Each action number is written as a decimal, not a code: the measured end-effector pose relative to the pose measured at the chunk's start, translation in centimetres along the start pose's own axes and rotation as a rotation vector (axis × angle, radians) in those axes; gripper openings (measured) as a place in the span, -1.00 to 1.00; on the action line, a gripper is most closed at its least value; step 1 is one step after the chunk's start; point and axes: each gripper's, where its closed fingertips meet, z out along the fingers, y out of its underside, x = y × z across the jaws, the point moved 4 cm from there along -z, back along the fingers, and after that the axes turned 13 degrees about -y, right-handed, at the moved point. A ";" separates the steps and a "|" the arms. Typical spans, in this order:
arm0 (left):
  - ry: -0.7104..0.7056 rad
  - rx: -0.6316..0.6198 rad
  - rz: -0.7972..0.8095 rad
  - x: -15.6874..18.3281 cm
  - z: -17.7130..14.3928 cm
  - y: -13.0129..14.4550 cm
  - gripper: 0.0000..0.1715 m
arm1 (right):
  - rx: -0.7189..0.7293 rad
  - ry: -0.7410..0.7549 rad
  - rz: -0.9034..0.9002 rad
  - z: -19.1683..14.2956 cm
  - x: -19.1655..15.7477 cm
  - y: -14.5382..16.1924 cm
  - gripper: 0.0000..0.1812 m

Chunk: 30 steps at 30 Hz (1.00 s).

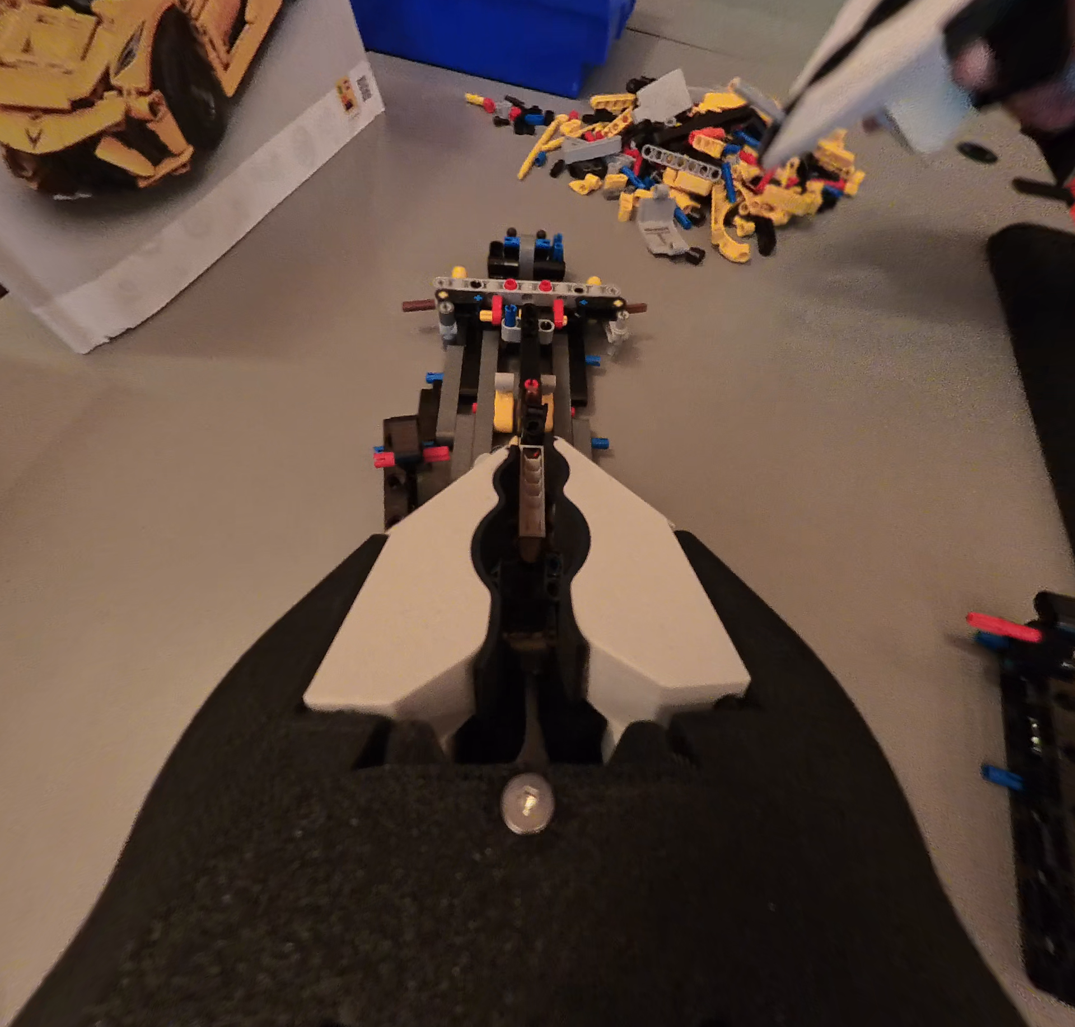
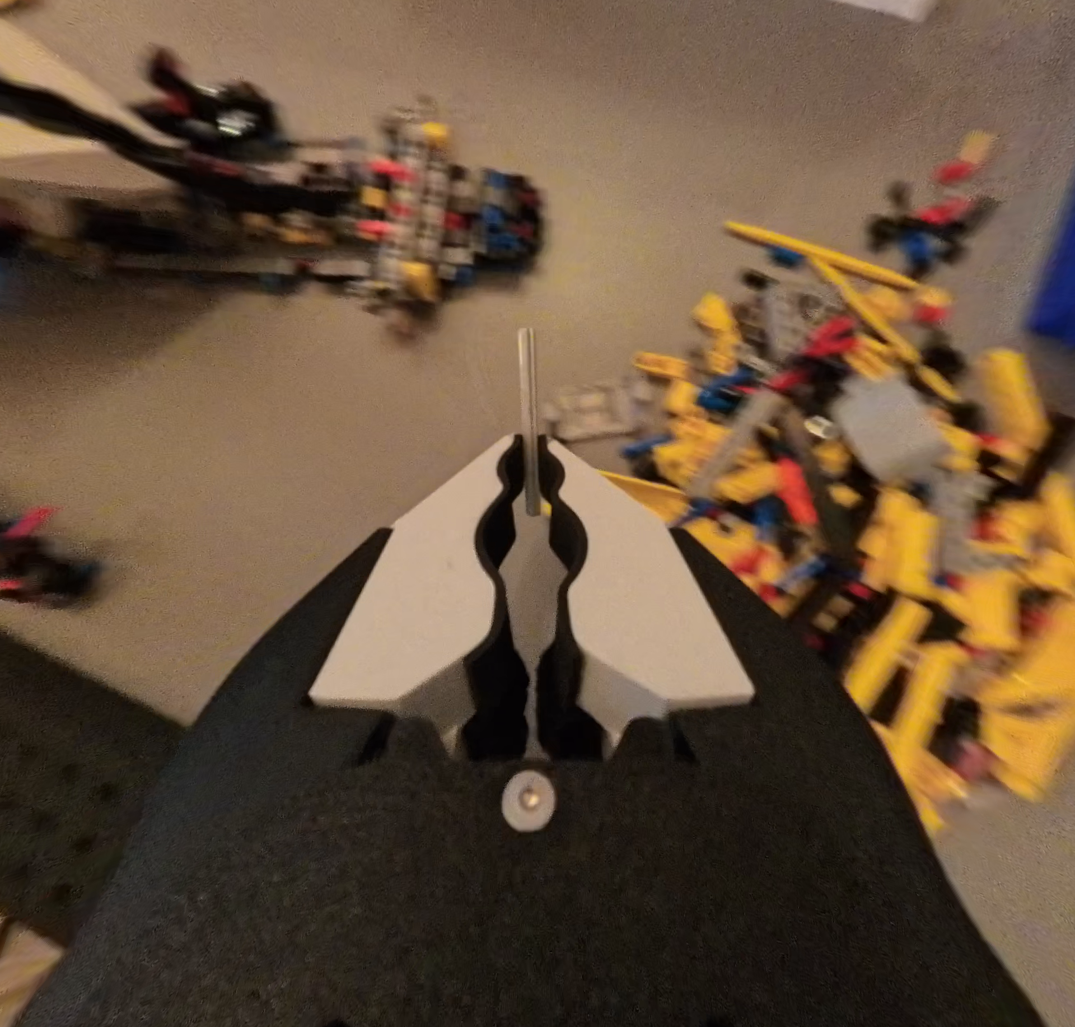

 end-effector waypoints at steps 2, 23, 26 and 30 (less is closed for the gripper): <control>0.000 0.004 0.025 0.2 0.1 0.0 -0.91 | -0.089 0.167 0.050 -2.3 5.6 2.0 -0.97; -0.113 0.000 -0.199 -4.8 -4.3 2.2 -0.73 | 0.094 -0.483 -0.402 9.3 -9.1 -6.8 -0.59; -0.110 -0.048 -0.172 -4.0 -3.9 2.6 -0.73 | 0.119 -0.595 -0.360 10.7 -11.4 -4.7 -0.68; -0.114 -0.076 -0.151 -3.4 -3.6 2.9 -0.73 | 0.132 -0.543 -0.343 12.2 -11.3 -4.3 -0.38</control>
